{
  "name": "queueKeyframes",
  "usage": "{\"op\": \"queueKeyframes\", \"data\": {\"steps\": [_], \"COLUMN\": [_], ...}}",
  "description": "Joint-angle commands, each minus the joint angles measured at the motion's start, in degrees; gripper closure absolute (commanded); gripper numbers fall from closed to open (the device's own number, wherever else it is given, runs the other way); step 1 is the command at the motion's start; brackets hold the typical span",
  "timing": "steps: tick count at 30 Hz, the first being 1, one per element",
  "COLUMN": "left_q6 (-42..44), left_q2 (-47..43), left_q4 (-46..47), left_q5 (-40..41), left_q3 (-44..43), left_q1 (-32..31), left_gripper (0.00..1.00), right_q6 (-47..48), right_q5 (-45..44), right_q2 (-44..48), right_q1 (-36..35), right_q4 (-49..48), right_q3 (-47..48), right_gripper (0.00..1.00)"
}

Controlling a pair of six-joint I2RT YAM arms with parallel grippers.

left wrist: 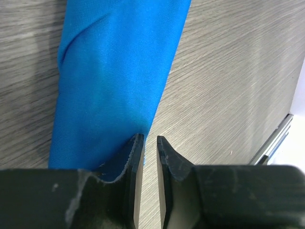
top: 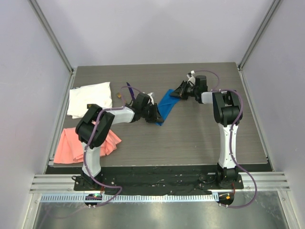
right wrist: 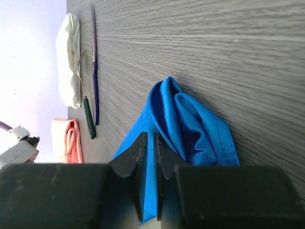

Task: Fold the napkin into a case and place the utensils inside
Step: Turn over the smaller rectangle-folded napkin at the center of the board.

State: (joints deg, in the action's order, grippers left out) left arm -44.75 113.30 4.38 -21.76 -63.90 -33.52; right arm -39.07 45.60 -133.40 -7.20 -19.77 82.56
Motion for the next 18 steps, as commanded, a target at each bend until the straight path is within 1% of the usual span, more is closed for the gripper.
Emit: {"op": "queueKeyframes", "data": {"steps": [1,5,8,10,12,16,18], "left_q6": [5.0,4.6,4.5,4.2,3.5,1.9,1.9], "left_q2": [-1.5,-4.9,-7.0,-7.6,-7.9,-8.6,-8.1], "left_q4": [-7.2,-9.6,-12.1,-15.0,-17.3,-16.7,-16.8], "left_q5": [5.5,3.6,3.4,3.7,2.7,2.4,2.4], "left_q3": [-0.4,-2.3,-4.6,-5.8,-6.5,-4.8,-4.9], "left_q1": [-0.4,-0.4,-0.4,-0.1,0.4,1.0,1.1], "left_gripper": [0.76,0.67,0.63,0.62,0.62,0.63,0.64], "right_q6": [0.1,0.7,0.5,0.6,1.5,3.1,5.8], "right_q5": [-0.7,-1.1,-1.7,-2.9,-5.1,-7.4,-8.4], "right_q2": [3.1,4.8,6.5,7.7,10.0,12.9,13.7], "right_q1": [0.9,0.9,0.9,0.9,0.9,0.1,-0.5], "right_q4": [-1.4,0.9,2.5,5.2,8.2,12.0,16.6], "right_q3": [-0.3,0.8,1.2,1.0,0.8,0.0,0.6], "right_gripper": [0.84,0.84,0.83,0.82,0.79,0.74,0.73]}}
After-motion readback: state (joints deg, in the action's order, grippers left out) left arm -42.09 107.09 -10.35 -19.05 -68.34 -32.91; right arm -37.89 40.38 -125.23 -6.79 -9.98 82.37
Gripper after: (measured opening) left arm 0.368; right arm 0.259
